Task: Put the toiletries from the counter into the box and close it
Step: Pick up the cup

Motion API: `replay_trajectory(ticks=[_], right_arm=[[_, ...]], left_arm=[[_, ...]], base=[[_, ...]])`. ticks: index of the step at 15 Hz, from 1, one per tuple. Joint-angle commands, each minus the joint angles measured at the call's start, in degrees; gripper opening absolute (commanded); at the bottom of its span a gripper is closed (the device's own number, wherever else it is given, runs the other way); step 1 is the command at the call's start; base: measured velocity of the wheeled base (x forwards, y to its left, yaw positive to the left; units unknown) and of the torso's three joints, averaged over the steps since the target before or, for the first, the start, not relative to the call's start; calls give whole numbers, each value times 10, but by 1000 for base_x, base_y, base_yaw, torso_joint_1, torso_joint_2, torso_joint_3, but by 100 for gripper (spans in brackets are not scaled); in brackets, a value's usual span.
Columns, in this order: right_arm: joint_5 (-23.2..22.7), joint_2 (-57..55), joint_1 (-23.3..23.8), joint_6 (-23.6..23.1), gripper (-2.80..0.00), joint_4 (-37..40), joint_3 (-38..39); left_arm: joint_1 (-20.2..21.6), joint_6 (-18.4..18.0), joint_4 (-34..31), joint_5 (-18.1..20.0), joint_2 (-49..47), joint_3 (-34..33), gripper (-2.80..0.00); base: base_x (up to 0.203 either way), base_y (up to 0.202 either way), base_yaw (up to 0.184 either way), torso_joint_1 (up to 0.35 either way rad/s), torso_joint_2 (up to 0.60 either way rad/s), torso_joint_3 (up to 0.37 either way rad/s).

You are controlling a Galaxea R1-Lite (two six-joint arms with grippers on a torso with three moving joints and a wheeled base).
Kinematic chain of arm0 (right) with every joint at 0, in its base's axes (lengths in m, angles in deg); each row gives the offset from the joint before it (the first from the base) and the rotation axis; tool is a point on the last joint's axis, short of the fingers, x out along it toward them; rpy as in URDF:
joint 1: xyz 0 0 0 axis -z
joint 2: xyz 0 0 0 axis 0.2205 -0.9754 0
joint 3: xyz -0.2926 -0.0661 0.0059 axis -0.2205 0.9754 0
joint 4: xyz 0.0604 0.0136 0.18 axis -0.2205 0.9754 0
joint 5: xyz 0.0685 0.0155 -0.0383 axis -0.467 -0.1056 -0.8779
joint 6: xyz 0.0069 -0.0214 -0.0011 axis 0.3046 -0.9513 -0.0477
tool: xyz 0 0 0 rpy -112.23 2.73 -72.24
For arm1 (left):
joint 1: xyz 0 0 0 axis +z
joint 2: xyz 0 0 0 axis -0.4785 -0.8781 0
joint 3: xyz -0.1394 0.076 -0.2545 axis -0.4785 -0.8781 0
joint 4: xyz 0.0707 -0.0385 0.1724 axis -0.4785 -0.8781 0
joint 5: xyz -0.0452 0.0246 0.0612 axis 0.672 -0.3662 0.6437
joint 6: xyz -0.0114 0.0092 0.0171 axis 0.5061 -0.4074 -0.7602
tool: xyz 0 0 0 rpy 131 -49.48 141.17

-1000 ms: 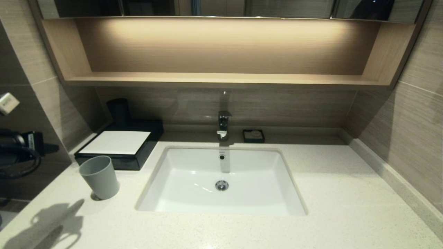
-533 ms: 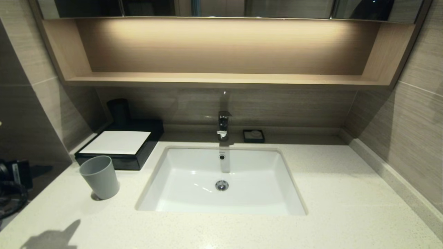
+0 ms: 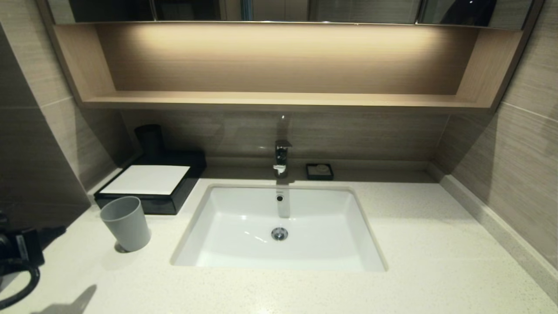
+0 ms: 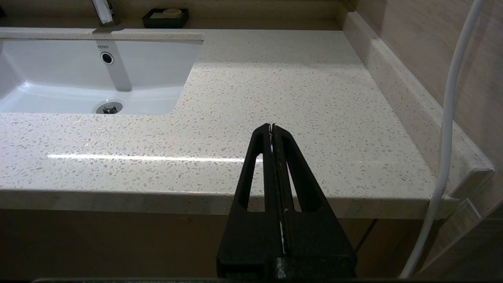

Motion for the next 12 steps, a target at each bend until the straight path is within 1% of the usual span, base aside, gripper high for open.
replay_trajectory(ticks=[1, 4, 9, 11, 12], right_arm=[[0, 0, 0, 0, -280, -1, 1], [0, 0, 0, 0, -280, -1, 1], [0, 0, 0, 0, -280, -1, 1], [0, 0, 0, 0, -280, -1, 1], [0, 0, 0, 0, -280, -1, 1]], left_arm=[[0, -1, 3, 4, -5, -24, -280], [0, -2, 16, 5, -2, -50, -280], [0, -3, 103, 5, -6, -107, -280], [0, -7, 124, 5, -7, -124, -280], [0, -15, 130, 5, -7, -132, -280]], base=[[0, 0, 0, 0, 0, 0], [0, 0, 0, 0, 0, 0], [0, 0, 0, 0, 0, 0], [0, 0, 0, 0, 0, 0], [0, 0, 0, 0, 0, 0]])
